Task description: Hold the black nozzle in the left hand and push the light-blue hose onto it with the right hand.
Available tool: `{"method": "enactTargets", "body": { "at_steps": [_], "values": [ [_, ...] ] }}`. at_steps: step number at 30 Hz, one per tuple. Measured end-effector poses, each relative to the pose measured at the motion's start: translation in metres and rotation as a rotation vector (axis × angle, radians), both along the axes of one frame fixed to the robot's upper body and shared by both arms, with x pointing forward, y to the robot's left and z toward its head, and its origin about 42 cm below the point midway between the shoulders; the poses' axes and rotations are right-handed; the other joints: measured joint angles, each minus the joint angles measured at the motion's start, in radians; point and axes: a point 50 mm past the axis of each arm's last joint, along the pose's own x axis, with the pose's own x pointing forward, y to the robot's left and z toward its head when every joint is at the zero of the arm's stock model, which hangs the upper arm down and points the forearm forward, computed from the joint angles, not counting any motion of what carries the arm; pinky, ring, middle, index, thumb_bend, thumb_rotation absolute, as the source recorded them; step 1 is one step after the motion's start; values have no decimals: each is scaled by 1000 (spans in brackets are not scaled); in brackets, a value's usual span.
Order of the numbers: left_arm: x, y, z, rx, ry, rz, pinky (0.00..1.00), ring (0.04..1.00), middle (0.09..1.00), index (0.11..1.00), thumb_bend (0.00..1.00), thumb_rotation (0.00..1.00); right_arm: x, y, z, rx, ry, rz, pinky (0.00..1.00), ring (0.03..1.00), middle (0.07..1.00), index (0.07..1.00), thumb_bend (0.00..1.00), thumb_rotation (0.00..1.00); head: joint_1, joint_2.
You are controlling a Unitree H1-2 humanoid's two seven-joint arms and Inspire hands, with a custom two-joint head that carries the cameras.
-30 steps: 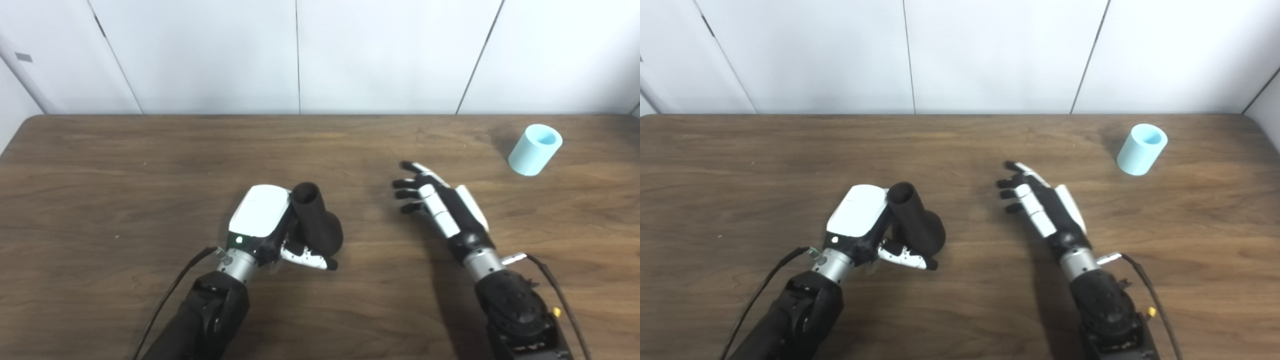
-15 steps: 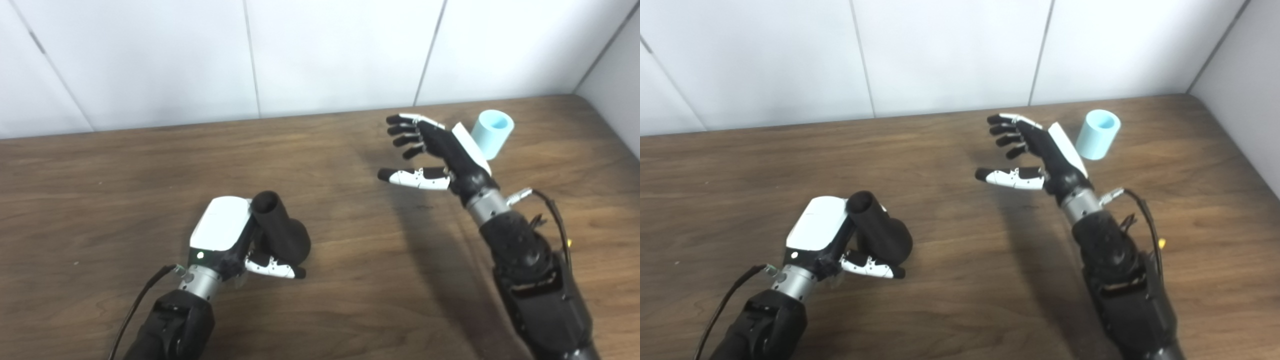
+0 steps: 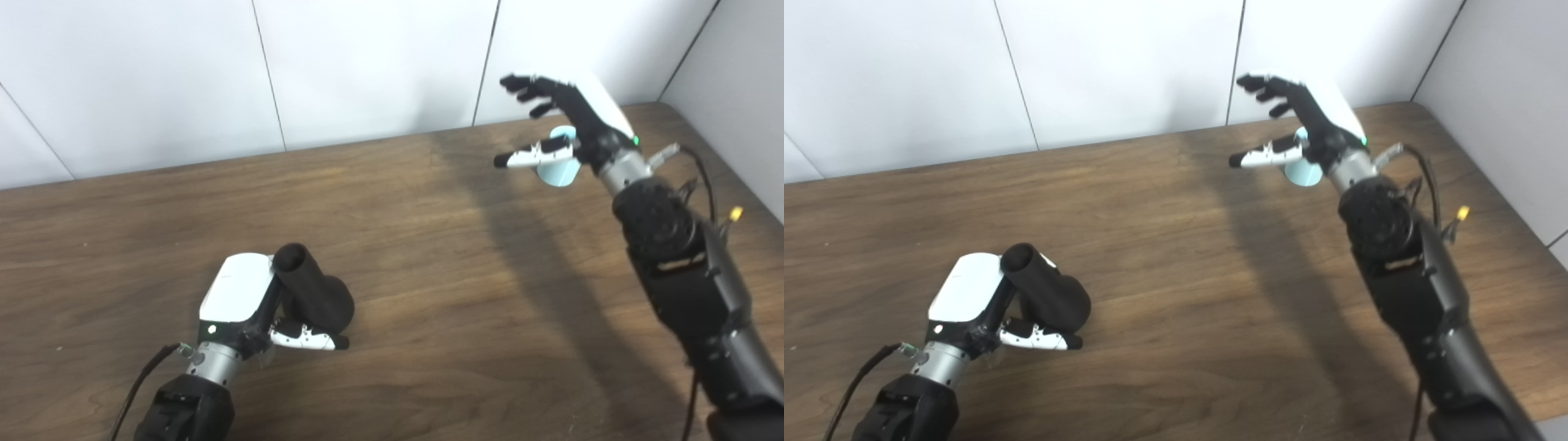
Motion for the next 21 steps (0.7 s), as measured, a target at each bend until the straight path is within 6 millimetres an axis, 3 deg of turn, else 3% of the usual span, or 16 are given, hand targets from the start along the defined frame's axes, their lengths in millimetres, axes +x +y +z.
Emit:
{"method": "enactTargets", "body": {
  "at_steps": [6, 12, 17, 21],
  "values": [
    [1, 4, -2, -3, -4, -9, 601, 552, 447, 505, 523, 0, 11, -12, 11, -213, 96, -46, 824, 931, 880, 798, 864, 51, -34, -17],
    [3, 8, -2, -25, 6, -11, 596, 547, 435, 509, 522, 0, 26, -16, 18, -391, 188, -104, 884, 985, 918, 845, 931, 108, -38, -6],
    [3, 9, -2, -30, 10, -14, 609, 554, 437, 507, 522, 0, 40, -22, 24, -515, 290, -155, 987, 1000, 951, 851, 964, 138, -44, -2],
    [3, 10, -2, -37, 16, -16, 616, 557, 437, 508, 522, 0, 55, -35, 15, -567, 403, -196, 1000, 1000, 950, 845, 990, 163, -51, 5]
  ]
}}
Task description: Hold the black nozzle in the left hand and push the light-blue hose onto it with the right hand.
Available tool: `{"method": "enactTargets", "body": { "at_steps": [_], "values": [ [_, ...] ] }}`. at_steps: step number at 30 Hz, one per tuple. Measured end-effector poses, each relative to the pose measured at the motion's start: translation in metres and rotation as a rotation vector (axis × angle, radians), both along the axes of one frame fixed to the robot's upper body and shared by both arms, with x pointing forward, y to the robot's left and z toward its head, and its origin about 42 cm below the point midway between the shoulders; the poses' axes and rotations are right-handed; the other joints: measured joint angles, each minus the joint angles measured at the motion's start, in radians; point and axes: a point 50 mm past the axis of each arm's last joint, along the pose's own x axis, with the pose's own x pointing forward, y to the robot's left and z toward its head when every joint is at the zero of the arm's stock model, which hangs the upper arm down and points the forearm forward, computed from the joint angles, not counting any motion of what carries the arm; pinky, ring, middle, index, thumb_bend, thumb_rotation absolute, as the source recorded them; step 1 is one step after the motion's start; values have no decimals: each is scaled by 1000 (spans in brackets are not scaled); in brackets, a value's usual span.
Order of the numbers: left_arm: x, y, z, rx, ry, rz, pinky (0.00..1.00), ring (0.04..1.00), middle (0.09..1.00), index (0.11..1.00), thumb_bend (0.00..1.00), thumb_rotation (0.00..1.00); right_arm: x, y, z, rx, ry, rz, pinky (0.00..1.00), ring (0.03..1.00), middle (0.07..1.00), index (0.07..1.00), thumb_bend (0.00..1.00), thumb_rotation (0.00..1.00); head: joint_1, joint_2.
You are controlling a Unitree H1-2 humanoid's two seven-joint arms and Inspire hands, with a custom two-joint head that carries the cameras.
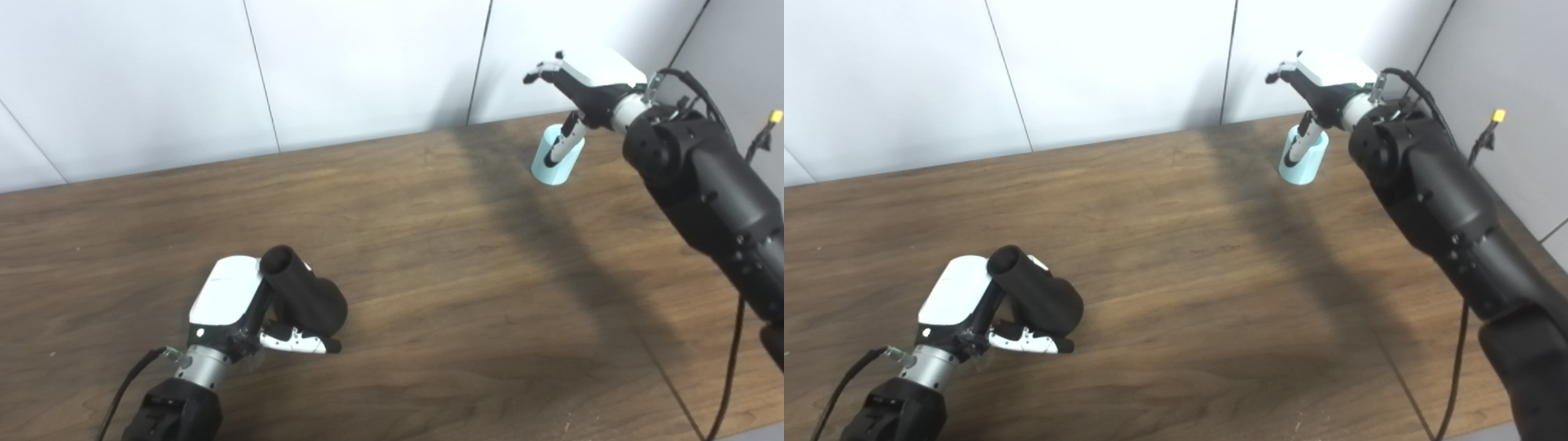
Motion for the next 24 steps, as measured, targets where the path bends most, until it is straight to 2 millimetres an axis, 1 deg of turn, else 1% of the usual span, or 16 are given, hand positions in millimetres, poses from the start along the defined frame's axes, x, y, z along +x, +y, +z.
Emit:
{"method": "enactTargets", "body": {
  "at_steps": [2, 7, 8, 12, 13, 17, 19, 22, 24],
  "values": [
    [0, 1, 0, -5, 3, -1, 627, 566, 444, 506, 523, 0, 4, -5, -5, -7, 32, -17, 1000, 1000, 946, 844, 998, 171, -2, 0],
    [1, 2, 0, -10, 19, -3, 639, 573, 445, 505, 523, 0, 16, -24, -21, -15, 92, -67, 989, 1000, 934, 838, 1000, 188, -3, 2],
    [1, 2, 0, -10, 19, -3, 633, 568, 446, 505, 523, 0, 17, -26, -23, -16, 92, -68, 954, 988, 926, 833, 1000, 190, -2, 2],
    [1, 2, 0, -10, 20, -1, 626, 564, 448, 504, 523, 0, 23, -36, -36, 5, 94, -62, 872, 965, 887, 823, 1000, 203, 0, 6],
    [1, 3, 0, -10, 20, 0, 629, 566, 450, 503, 524, 0, 24, -37, -40, 16, 95, -60, 848, 961, 878, 821, 1000, 200, -2, 8],
    [1, 3, 1, -8, 23, 0, 628, 565, 446, 505, 523, 0, 28, -36, -49, 50, 67, -31, 812, 929, 850, 814, 1000, 193, -5, 17],
    [1, 3, 2, -6, 25, -3, 624, 561, 439, 508, 522, 0, 28, -36, -52, 66, 52, -20, 773, 891, 838, 809, 1000, 164, -6, 23],
    [0, 2, 3, -2, 25, -1, 615, 559, 438, 508, 523, 0, 30, -38, -54, 112, 26, -13, 712, 859, 836, 799, 1000, 132, -11, 31],
    [0, 3, 3, 0, 24, 2, 609, 556, 440, 507, 523, 0, 31, -37, -56, 139, 10, -5, 694, 849, 837, 792, 1000, 109, -12, 37]
  ]
}}
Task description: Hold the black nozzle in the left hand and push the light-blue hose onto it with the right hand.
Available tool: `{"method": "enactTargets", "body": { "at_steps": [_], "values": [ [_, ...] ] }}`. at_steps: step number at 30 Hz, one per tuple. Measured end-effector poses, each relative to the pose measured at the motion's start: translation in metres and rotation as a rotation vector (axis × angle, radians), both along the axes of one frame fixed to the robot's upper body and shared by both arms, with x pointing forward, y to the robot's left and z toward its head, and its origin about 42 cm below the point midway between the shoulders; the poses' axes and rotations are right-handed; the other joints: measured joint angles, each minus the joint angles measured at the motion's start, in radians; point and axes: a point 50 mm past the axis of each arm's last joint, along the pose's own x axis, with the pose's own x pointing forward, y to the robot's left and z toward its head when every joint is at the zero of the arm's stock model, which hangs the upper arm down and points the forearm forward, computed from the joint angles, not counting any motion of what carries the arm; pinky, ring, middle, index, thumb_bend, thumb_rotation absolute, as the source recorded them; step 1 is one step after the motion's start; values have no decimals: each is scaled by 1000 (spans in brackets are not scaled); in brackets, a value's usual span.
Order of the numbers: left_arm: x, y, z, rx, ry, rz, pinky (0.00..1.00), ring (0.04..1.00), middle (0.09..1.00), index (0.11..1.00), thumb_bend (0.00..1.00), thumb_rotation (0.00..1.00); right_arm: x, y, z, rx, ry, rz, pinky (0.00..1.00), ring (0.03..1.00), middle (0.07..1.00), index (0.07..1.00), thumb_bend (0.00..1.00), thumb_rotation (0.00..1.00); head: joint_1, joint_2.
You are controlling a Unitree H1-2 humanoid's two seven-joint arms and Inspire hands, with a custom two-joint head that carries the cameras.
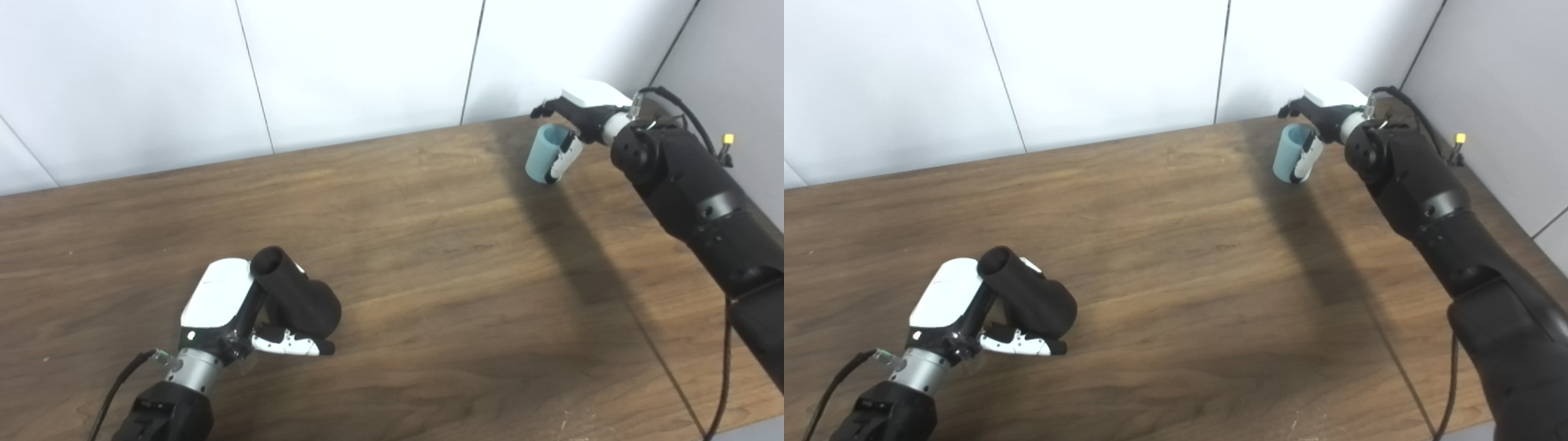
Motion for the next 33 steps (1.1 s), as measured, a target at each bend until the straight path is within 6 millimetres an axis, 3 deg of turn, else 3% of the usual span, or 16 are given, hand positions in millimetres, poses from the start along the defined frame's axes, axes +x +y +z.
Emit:
{"method": "enactTargets", "body": {
  "at_steps": [8, 15, 19, 21, 26, 33],
  "values": [
    [0, 0, 1, 14, -5, 2, 608, 551, 447, 504, 523, 0, 1, 2, 3, 35, -60, 21, 635, 786, 797, 752, 946, 73, 0, 15],
    [-1, 1, 2, 22, -2, -3, 573, 538, 438, 506, 523, 0, 1, 7, 2, 8, -89, 71, 648, 749, 739, 702, 908, 25, -3, 17],
    [-1, 1, 2, 23, -1, -2, 574, 542, 440, 508, 523, 0, 1, 10, -1, -38, -70, 82, 623, 729, 732, 699, 908, 50, -5, 18],
    [-1, 1, 2, 24, 0, -3, 580, 542, 438, 508, 522, 0, 1, 11, -3, -54, -52, 87, 659, 750, 741, 699, 909, 77, -5, 18],
    [-1, 1, 3, 26, 0, -2, 580, 544, 446, 505, 523, 0, 0, 10, -4, -76, -11, 88, 652, 744, 760, 689, 927, 53, 0, 22],
    [-1, 1, 3, 26, 1, -2, 580, 541, 439, 507, 523, 0, -4, 4, -7, -83, 12, 68, 554, 678, 721, 679, 940, 8, 6, 22]
  ]
}}
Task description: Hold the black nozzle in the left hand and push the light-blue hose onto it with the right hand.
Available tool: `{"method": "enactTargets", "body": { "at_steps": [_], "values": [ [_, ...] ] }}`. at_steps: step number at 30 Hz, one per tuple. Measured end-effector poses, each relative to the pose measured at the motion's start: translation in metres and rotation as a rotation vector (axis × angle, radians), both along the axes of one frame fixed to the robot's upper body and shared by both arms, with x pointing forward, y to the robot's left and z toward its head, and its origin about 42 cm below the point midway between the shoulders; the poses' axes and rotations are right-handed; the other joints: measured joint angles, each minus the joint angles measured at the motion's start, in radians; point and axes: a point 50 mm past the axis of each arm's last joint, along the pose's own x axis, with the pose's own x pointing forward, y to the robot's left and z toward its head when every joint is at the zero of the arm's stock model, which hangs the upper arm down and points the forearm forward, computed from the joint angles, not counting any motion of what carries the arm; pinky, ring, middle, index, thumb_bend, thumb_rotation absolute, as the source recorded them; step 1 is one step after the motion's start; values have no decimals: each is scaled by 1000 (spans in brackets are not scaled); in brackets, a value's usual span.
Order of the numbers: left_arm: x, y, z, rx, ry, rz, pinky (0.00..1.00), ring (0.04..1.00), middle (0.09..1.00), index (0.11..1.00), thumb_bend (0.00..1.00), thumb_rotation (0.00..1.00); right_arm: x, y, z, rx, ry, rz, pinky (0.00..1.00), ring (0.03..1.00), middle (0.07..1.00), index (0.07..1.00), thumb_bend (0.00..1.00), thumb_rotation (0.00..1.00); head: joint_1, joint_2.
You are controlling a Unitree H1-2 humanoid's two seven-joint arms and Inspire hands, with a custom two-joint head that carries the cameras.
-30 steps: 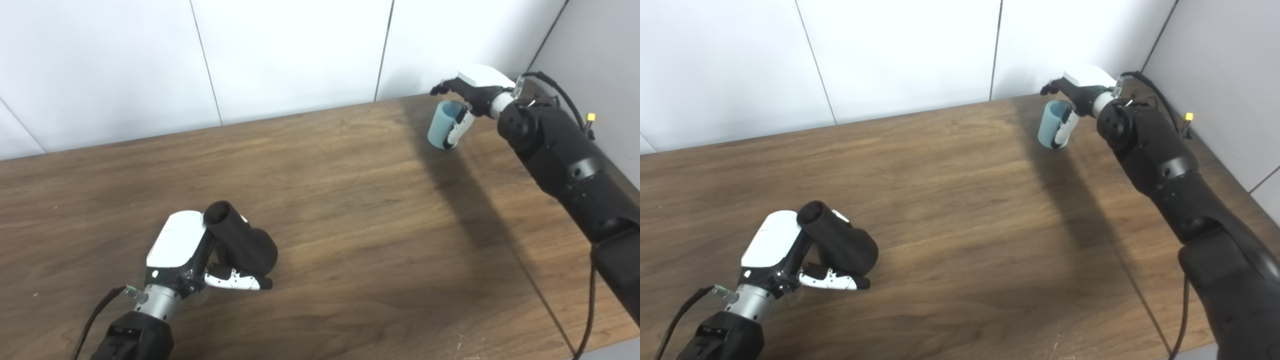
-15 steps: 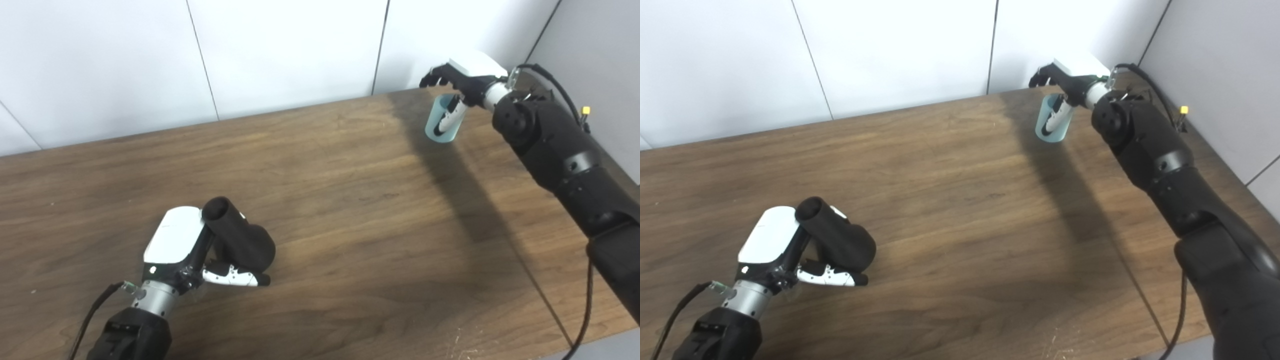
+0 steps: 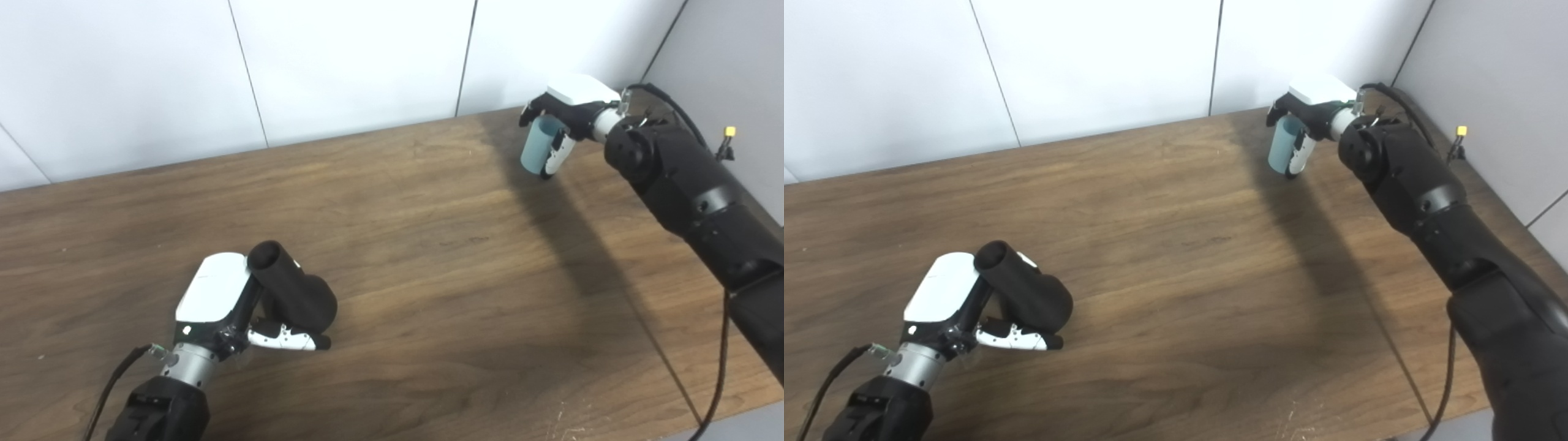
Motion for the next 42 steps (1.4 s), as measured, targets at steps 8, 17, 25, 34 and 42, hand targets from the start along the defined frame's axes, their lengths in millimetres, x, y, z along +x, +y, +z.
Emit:
{"method": "enactTargets", "body": {
  "at_steps": [8, 17, 25, 34, 42],
  "values": [
    [0, 0, 0, 0, 0, 1, 577, 542, 442, 507, 523, 0, -3, 1, -4, -14, -14, 14, 523, 605, 678, 609, 923, 0, 3, 2],
    [0, 0, 0, 3, 1, 2, 578, 546, 442, 507, 523, 0, -2, -2, -1, 35, -120, 59, 473, 449, 479, 489, 522, 1, -3, 3],
    [0, 0, 1, 2, 2, 5, 577, 542, 446, 503, 523, 0, -4, -1, -5, 55, -140, 61, 504, 471, 483, 477, 522, 0, 0, 3],
    [0, -1, 0, 4, 1, 7, 575, 540, 445, 504, 523, 0, -4, -1, -5, 59, -141, 65, 458, 423, 472, 500, 521, 0, 5, 5],
    [0, -3, 1, 7, -1, 10, 570, 537, 440, 506, 523, 0, -8, 3, 1, 74, -169, 100, 588, 406, 479, 504, 520, 0, 14, 5]
  ]
}}
